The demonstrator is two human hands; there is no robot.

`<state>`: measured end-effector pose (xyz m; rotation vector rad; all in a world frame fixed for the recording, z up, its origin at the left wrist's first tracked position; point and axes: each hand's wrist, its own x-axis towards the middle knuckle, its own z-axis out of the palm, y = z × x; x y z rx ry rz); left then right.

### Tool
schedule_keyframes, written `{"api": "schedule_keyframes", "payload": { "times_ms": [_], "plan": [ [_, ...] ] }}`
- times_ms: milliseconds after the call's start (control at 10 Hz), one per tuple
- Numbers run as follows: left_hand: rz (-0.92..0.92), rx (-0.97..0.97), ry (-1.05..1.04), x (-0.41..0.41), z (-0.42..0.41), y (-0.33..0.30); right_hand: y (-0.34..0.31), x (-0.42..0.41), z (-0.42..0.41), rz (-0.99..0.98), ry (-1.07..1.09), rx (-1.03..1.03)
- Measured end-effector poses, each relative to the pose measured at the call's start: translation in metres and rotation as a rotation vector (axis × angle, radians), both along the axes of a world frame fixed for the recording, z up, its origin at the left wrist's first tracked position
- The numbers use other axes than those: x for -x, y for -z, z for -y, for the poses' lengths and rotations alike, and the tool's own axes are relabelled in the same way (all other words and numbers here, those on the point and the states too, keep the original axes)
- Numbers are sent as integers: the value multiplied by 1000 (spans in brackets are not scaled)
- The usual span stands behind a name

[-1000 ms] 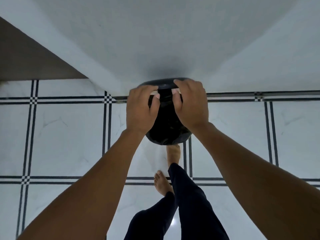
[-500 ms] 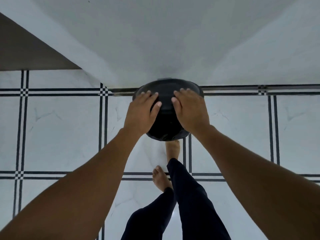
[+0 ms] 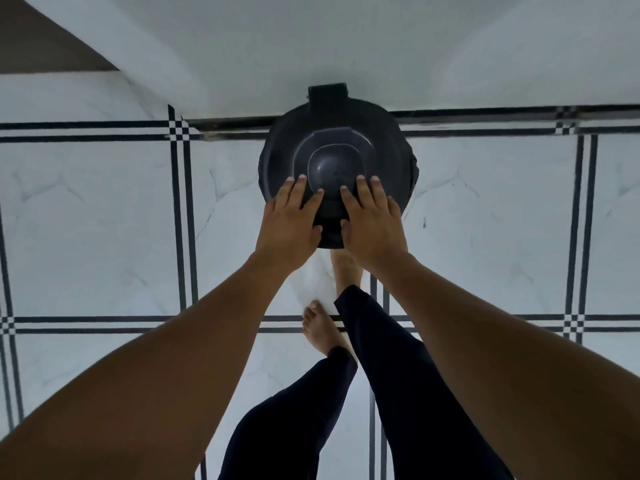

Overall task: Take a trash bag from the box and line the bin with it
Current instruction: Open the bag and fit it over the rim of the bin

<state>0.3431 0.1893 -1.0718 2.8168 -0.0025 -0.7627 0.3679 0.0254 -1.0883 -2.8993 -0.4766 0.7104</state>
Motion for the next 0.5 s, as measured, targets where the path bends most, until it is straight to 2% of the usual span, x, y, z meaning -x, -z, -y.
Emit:
{"api": "schedule_keyframes", "payload": {
  "times_ms": [100,200,300,400,500],
  "plan": [
    [-46,-7,-28,6,-4,2,0,4,-3,-72,4,6],
    [-28,14,-74,0,-8,-29,-33,-5,-3,-50,16,-26],
    [-14,-10,-71,-9,-11,-79,-89,-14,-6,-22,-8,-23],
    [35,-24,-74,-12,-20,-153,-171,-17,-4,16,-30,-57],
    [171,-19,-64,-14,-24,-257,-276,-23,-2,114,30,-125]
  ]
}}
